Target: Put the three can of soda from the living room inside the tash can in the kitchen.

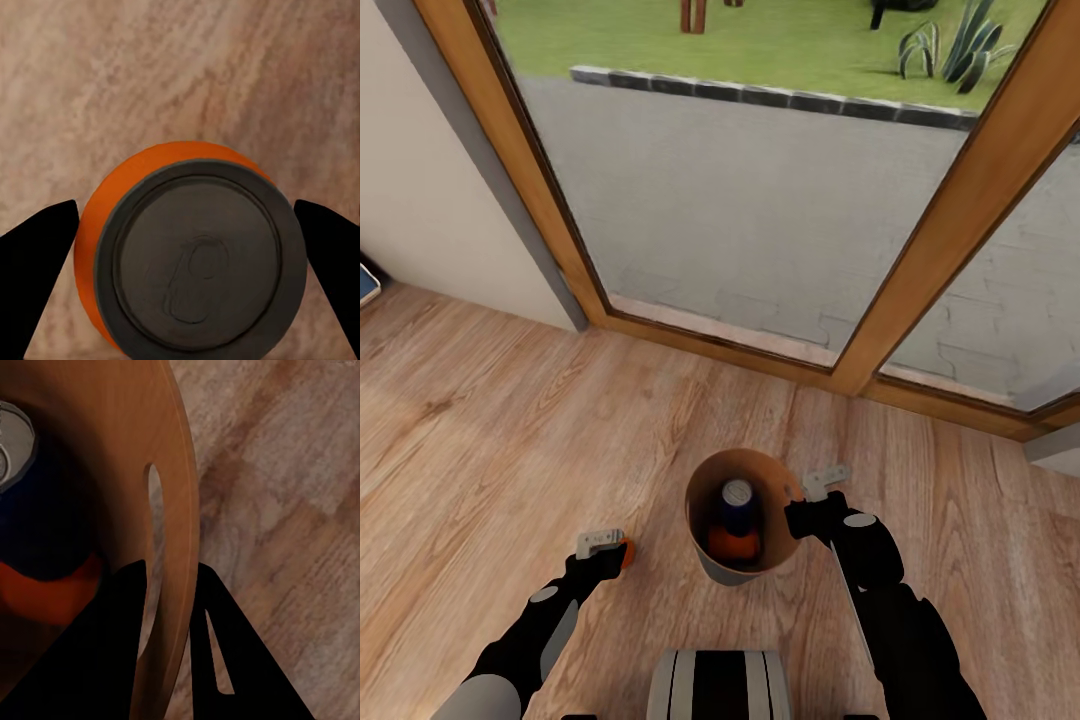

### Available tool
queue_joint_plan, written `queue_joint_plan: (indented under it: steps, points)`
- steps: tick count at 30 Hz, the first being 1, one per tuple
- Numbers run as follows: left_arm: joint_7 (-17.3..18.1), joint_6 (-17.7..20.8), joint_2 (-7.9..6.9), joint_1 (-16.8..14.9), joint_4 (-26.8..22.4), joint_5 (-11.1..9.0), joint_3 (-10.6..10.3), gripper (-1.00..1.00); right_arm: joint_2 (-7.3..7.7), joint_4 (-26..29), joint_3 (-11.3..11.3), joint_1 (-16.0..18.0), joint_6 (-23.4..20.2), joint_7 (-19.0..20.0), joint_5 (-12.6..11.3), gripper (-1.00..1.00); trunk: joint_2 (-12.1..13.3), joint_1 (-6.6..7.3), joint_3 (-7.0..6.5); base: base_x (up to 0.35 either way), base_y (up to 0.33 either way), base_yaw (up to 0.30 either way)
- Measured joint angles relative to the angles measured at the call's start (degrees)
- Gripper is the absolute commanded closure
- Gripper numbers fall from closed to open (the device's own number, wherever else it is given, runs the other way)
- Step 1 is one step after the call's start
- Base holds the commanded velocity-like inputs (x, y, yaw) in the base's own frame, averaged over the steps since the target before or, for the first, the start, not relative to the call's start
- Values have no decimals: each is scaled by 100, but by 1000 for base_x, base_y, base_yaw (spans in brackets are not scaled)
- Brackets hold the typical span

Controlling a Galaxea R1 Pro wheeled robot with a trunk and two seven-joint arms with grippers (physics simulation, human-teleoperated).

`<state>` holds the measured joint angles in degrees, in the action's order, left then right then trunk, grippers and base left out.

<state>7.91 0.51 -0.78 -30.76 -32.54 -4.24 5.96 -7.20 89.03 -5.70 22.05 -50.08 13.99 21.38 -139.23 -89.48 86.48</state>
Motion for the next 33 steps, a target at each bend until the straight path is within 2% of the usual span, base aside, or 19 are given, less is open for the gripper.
queue_joint_plan:
  steps: [14, 33]
  points:
    - [3, 2, 0, 0, -8, -6, -1, 100, 0, 0, -7, 0, 3, 2, 0, 100, 0, 0, 0, 0, 0, 0]
    - [30, 17, -1, 0, 1, 0, -17, 100, 0, 0, -12, 0, 4, -3, 2, 100, 760, 417, -340, 0, 0, 0]
